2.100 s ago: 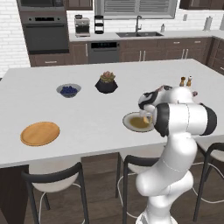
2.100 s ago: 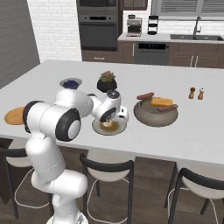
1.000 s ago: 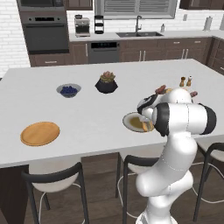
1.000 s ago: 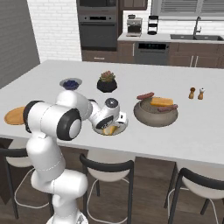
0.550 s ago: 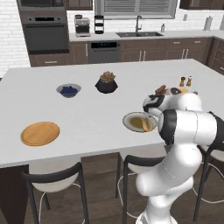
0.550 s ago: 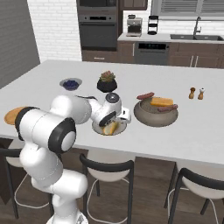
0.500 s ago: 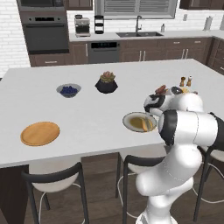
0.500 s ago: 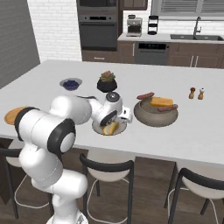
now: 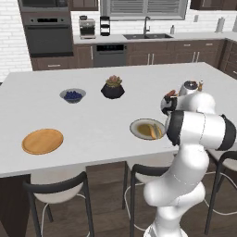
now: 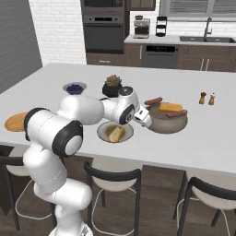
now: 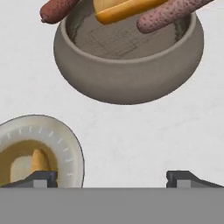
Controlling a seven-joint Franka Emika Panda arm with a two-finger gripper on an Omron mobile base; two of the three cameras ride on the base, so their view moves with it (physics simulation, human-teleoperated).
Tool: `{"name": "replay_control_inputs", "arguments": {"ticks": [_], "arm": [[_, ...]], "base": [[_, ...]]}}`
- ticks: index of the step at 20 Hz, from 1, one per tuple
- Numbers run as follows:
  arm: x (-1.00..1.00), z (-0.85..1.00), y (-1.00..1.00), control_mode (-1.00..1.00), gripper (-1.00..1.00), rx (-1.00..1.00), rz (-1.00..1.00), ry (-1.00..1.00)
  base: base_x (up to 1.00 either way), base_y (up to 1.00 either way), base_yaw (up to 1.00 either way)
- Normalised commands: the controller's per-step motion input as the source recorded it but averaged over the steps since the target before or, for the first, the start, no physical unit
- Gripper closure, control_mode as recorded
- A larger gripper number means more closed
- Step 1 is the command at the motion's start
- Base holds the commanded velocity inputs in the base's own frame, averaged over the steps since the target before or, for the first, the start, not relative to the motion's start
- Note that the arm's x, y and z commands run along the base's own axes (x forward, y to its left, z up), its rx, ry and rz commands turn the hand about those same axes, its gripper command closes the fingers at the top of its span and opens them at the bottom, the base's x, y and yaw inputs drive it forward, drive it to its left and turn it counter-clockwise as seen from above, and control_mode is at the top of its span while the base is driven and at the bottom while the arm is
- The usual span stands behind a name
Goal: Place one bun and one sausage from the bowl on each plate.
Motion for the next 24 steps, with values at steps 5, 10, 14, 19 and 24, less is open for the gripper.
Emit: {"name": "replay_control_inputs", "arguments": {"ticks": [5,10,14,19,24], "arm": [[0.31,0.37,-0.88,-1.0,-1.0,0.18,-0.23,0.02],[0.29,0.23,-0.8,-1.0,-1.0,0.21,-0.18,0.01],[0.44,0.04,-0.52,-1.0,-1.0,0.15,-0.27,0.0],[0.44,0.0,-0.29,-1.0,-1.0,0.05,-0.31,0.0],[0.11,-0.17,-0.12,-1.0,-1.0,0.0,-0.23,0.0]], "base": [[0.0,0.0,0.0],[0.0,0.0,0.0],[0.0,0.0,0.0],[0.0,0.0,0.0],[0.0,0.0,0.0]]}}
